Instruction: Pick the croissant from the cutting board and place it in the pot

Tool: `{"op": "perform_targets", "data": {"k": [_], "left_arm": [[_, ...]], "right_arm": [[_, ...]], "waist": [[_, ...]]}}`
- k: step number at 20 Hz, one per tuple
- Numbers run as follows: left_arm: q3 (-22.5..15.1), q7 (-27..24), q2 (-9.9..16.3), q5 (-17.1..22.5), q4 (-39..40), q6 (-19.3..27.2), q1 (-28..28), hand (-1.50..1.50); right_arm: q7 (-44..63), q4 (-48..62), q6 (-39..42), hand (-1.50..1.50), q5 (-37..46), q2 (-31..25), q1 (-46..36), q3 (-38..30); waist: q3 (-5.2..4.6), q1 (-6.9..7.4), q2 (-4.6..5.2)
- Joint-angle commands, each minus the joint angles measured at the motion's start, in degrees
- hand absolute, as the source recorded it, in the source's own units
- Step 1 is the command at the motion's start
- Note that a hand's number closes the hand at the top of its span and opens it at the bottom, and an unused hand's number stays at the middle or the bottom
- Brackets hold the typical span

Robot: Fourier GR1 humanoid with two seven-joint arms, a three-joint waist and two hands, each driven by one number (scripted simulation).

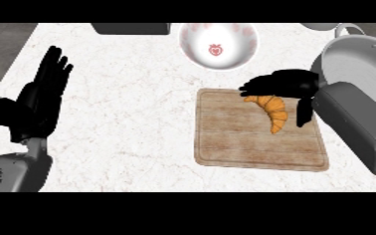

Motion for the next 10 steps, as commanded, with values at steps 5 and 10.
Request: {"op": "perform_targets", "data": {"k": [5, 10], "left_arm": [[1.1, 1.7, -1.6, -1.9, 1.0, -0.9, -2.3, 0.00], [2.9, 1.2, -0.8, -1.5, 2.6, -3.2, -2.8, 0.00]], "right_arm": [[-5.9, 9.3, -0.9, -1.50, 6.0, 3.9, -1.9, -3.5], [-4.1, 16.2, -5.2, -1.50, 8.4, 10.8, -1.9, -4.2]], "waist": [[0.02, -0.09, 0.03], [0.03, 0.23, 0.16]]}}
